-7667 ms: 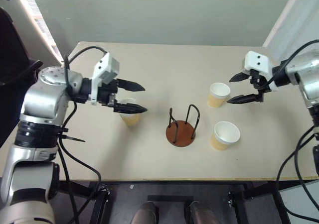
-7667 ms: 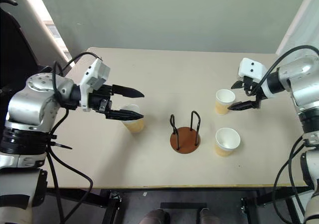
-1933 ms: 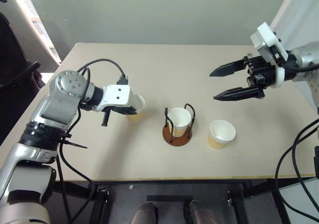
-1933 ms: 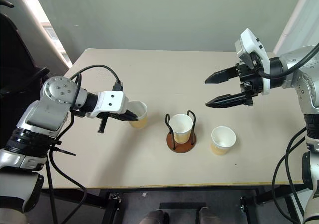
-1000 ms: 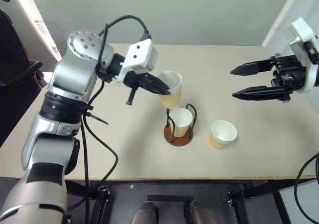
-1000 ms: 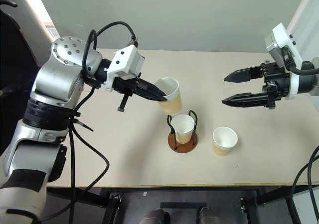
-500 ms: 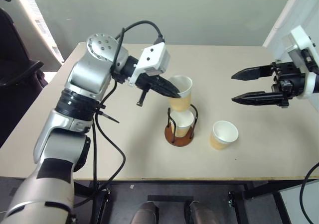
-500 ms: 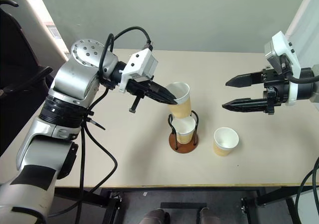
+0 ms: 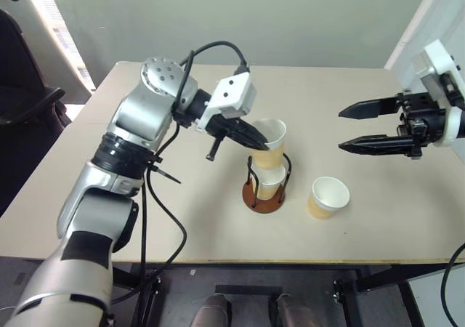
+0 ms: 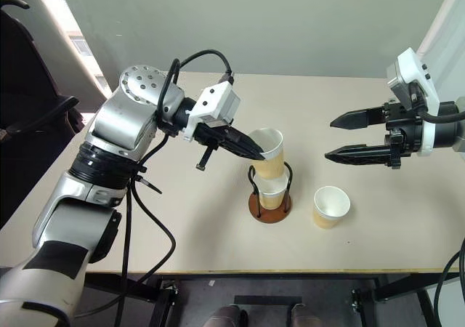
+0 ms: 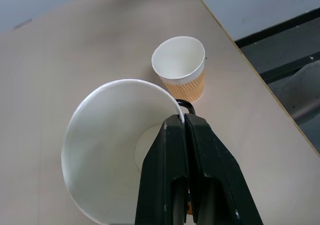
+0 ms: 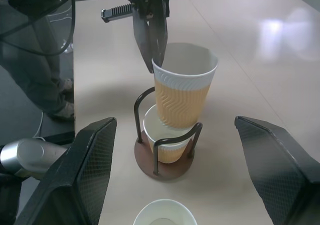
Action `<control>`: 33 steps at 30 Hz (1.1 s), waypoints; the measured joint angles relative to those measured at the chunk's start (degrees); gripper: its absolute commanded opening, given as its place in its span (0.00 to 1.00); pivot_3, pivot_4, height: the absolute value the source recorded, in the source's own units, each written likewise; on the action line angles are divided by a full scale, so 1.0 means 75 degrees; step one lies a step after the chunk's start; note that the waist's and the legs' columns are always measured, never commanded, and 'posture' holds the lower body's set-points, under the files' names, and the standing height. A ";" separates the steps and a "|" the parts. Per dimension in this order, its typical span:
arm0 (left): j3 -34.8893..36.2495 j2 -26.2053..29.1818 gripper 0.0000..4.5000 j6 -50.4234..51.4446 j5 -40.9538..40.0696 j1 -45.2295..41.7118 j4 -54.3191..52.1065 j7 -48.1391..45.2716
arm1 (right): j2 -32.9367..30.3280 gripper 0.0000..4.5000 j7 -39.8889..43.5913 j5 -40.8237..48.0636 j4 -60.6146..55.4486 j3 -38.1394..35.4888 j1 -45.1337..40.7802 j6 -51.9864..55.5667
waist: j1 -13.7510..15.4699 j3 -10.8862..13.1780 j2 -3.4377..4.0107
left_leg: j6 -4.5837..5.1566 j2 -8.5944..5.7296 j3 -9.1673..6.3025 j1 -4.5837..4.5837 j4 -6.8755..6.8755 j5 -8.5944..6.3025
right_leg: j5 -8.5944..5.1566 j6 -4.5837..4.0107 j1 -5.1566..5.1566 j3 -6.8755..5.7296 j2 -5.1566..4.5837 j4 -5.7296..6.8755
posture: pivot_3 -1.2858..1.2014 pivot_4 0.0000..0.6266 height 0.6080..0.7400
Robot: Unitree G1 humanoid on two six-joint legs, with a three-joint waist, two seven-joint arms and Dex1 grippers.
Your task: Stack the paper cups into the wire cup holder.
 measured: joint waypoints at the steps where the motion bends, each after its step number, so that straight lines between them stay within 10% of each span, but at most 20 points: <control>1: -0.0016 0.0000 0.02 0.0000 -0.0002 0.0007 -0.0023 0.0000 | -0.0001 0.87 -0.0008 0.0000 -0.0001 0.0000 0.0002 -0.0003 | 0.0000 0.0000 0.0000 | 0.0003 0.0000 0.0000 -0.0001 0.0002 -0.0002 | 0.0002 0.0003 0.0002 0.0000 0.0000 -0.0006 | 0.52 0.24 1.00; 10: -0.0204 -0.0096 0.02 -0.0035 0.0053 0.0322 -0.0145 -0.0002 | -0.0005 0.87 -0.0072 0.0016 -0.0039 -0.0004 0.0063 -0.0025 | 0.0016 0.0000 0.0000 | 0.0020 0.0000 0.0001 -0.0019 0.0013 -0.0012 | 0.0012 0.0018 0.0012 0.0001 -0.0002 -0.0052 | 0.52 0.24 1.00; 24: -0.0297 -0.0420 0.99 -0.0423 0.0365 0.0336 -0.0127 0.0042 | -0.0169 0.87 -0.0062 0.0012 -0.0044 -0.0004 0.0107 -0.0142 | 0.0035 0.0000 0.0000 | 0.0028 -0.0003 0.0003 -0.0024 0.0021 -0.0018 | 0.0017 0.0027 0.0013 0.0001 -0.0005 -0.0058 | 0.52 0.24 1.00; 33: 0.0877 -0.0308 0.99 0.0796 -0.0332 0.0000 0.0116 0.0383 | -0.0506 0.87 -0.0191 0.0073 -0.0690 -0.0238 0.1110 0.0007 | 0.0043 0.0000 0.0004 | 0.0026 -0.0003 0.0006 -0.0028 0.0017 -0.0019 | 0.0016 0.0030 0.0013 0.0001 -0.0005 -0.0066 | 0.52 0.24 1.00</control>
